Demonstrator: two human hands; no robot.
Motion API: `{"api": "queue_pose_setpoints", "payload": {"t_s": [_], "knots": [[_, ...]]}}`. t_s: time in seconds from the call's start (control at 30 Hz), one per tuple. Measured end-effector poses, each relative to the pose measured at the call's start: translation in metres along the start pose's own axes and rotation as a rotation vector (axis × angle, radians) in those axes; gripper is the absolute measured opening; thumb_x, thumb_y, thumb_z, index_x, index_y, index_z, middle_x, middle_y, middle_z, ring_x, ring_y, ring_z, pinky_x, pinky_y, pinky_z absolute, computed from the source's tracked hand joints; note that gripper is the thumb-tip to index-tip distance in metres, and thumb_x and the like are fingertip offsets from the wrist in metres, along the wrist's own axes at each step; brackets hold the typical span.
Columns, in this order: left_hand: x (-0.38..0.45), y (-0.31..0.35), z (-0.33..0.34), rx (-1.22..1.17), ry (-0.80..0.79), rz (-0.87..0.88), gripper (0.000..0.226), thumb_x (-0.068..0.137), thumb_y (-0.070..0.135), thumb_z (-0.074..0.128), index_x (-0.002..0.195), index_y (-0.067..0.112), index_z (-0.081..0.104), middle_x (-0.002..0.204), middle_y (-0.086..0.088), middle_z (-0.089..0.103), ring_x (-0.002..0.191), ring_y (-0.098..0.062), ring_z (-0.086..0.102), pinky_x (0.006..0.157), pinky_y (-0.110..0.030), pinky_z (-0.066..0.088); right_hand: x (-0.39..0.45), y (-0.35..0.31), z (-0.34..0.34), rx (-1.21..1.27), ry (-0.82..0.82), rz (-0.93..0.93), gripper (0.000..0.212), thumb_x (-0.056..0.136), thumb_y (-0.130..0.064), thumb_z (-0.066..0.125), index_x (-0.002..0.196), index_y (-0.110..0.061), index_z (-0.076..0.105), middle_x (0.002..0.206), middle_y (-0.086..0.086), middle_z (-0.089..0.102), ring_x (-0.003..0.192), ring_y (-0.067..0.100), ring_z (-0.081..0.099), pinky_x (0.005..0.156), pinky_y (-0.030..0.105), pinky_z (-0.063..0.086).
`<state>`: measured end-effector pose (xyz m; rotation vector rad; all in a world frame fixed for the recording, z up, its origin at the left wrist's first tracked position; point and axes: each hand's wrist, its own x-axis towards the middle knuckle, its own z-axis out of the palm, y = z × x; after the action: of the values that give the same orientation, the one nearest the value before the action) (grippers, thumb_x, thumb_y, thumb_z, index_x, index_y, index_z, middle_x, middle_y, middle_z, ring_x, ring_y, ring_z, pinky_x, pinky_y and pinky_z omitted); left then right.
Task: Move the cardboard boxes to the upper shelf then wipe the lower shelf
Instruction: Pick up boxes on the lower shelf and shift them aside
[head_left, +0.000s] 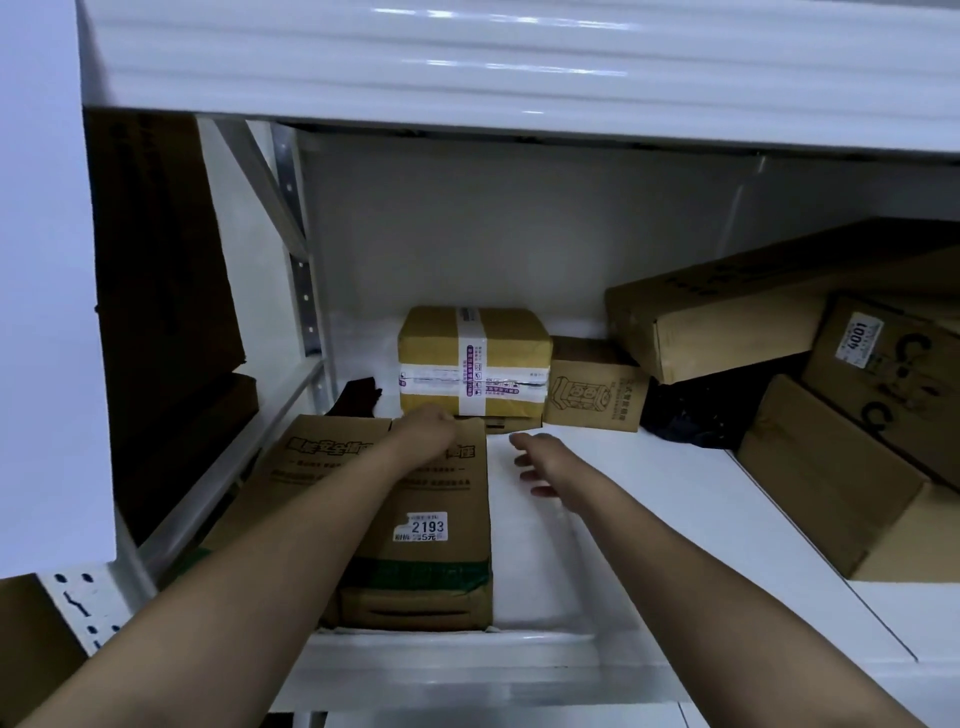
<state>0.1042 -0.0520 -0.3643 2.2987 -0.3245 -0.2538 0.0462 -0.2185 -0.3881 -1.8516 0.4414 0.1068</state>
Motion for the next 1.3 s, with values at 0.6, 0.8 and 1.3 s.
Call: {"api": "queue_pose_setpoints", "payload": {"t_s": [0.6,0.8,1.3], "knots": [[0.065,0.032,-0.009,-0.219,0.441,-0.301,0.061,0.091,0.035,0.052,0.141,0.010,0.029,0.142,-0.017,0.030,0.127,-0.036,0.037,0.099,-0.040,0.037,0.071,-0.034,-0.044,0.141,0.201,-0.120,0.044,0.095,-0.029,0.054,0.131,-0.008,0.040,0.124,0.010,0.054,0.111,0.028,0.054,0.092,0.038,0.047],[0.085,0.057,0.010,-0.492,0.328,-0.137,0.011,0.094,0.018,0.048,0.086,0.011,0.052,0.084,-0.008,0.061,0.088,-0.028,0.062,0.085,-0.032,0.048,0.099,-0.029,-0.067,0.125,0.227,-0.119,0.036,0.093,-0.027,0.054,0.117,-0.002,0.059,0.111,0.018,0.065,0.103,0.032,0.062,0.095,0.046,0.050],[0.097,0.134,0.095,-0.409,-0.213,-0.138,0.037,0.097,0.030,0.048,0.130,0.014,0.048,0.132,-0.006,0.055,0.118,-0.021,0.055,0.093,-0.032,0.049,0.130,-0.003,-0.143,0.300,0.358,0.082,0.055,0.099,-0.036,0.042,0.144,-0.005,0.034,0.144,0.015,0.040,0.128,0.031,0.042,0.105,0.034,0.037]]}}
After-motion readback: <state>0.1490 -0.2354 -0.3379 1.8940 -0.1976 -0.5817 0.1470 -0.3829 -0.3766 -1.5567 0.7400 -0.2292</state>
